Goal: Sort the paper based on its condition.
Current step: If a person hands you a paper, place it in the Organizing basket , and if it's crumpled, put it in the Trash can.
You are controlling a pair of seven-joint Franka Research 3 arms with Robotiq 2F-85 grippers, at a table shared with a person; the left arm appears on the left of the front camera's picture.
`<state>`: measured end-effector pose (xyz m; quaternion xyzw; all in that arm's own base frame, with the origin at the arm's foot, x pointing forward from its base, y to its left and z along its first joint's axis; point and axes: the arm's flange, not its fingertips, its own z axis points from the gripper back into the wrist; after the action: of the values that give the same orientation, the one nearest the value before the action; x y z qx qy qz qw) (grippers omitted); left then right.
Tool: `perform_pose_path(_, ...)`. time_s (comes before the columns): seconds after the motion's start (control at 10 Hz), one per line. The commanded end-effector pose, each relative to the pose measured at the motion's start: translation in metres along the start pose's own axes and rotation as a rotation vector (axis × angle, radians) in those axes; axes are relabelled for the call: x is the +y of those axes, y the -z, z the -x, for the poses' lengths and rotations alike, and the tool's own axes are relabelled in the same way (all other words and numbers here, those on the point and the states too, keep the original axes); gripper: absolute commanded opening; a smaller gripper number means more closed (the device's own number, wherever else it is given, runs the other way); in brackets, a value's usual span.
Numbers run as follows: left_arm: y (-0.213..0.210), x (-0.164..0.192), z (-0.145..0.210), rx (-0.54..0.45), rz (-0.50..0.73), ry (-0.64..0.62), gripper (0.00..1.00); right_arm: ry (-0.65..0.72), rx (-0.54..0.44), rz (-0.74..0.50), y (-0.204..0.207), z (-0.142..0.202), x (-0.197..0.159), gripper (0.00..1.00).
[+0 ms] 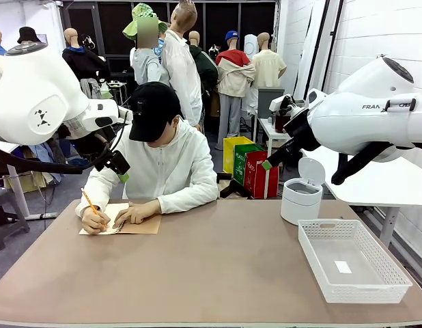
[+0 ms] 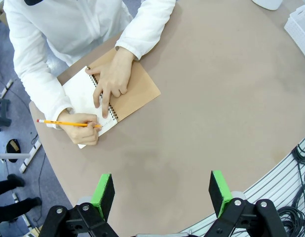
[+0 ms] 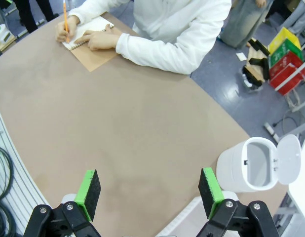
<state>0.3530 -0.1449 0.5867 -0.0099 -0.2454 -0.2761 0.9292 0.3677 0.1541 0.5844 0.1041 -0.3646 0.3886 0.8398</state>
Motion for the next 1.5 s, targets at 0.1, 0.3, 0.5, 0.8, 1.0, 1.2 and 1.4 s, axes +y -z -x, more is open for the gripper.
perform_pose_path(0.1,-0.0003,0.0007,-0.0003,-0.006,-0.001,-0.001,1.0,-0.007,0.009,0.002,-0.001,-0.0001,-0.0005,1.0)
perform_pose_path(0.3,-0.0003,0.0007,-0.0003,-0.006,-0.001,-0.001,1.0,-0.007,0.009,0.002,-0.001,-0.0001,-0.0005,1.0)
perform_pose_path(0.5,-0.0003,0.0007,-0.0003,-0.006,-0.001,-0.001,1.0,-0.007,0.009,0.002,-0.001,-0.0001,-0.0005,1.0)
perform_pose_path(0.8,-0.0003,0.0007,-0.0003,-0.006,-0.001,-0.001,1.0,-0.007,0.009,0.002,-0.001,-0.0001,-0.0005,1.0)
perform_pose_path(1.0,-0.0003,0.0007,-0.0003,-0.006,-0.001,-0.001,1.0,-0.007,0.009,0.002,-0.001,-0.0001,-0.0005,1.0)
perform_pose_path(1.2,-0.0003,0.0007,-0.0003,-0.006,-0.001,-0.001,1.0,-0.007,0.009,0.002,-0.001,-0.0001,-0.0005,1.0)
perform_pose_path(1.4,-0.0003,0.0007,-0.0003,-0.006,-0.001,-0.001,1.0,-0.007,0.009,0.002,-0.001,-0.0001,-0.0005,1.0)
